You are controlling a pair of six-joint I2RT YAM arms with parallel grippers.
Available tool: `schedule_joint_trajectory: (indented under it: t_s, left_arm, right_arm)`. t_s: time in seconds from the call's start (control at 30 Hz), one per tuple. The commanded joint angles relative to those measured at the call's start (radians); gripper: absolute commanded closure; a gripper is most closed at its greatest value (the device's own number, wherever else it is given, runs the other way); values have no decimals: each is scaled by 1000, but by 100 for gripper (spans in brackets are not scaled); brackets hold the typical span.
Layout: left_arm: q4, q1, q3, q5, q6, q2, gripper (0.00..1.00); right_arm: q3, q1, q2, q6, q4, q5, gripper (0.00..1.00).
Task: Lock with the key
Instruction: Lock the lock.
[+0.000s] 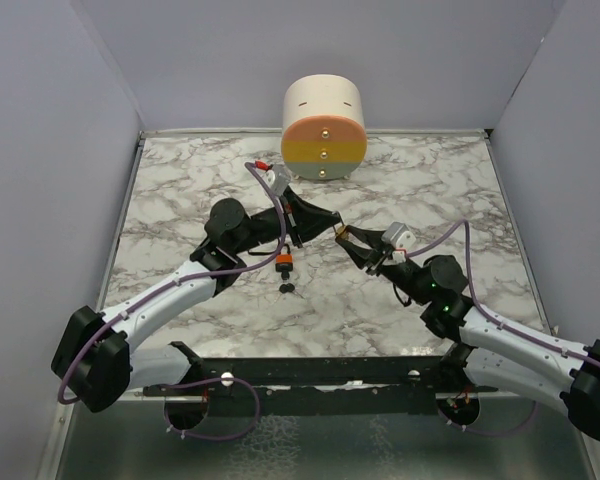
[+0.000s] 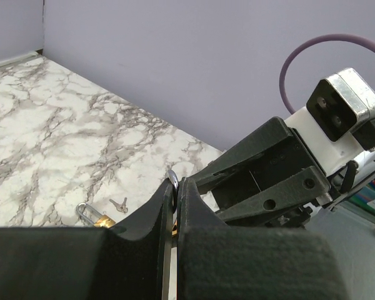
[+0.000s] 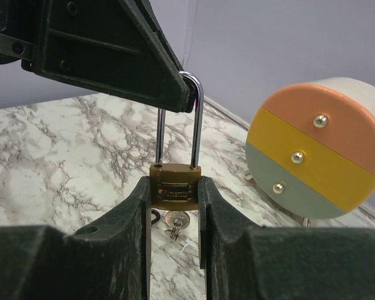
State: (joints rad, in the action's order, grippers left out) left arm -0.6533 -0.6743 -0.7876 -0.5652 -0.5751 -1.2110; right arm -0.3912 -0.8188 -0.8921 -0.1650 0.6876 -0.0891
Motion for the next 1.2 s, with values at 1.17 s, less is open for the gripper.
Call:
schedule_joint_trajectory:
  t_s: [1.17]
  left_arm:
    - [26, -81, 83, 16, -16, 17, 100]
  right_arm:
    - [-74, -60, 27, 1, 149, 115, 99]
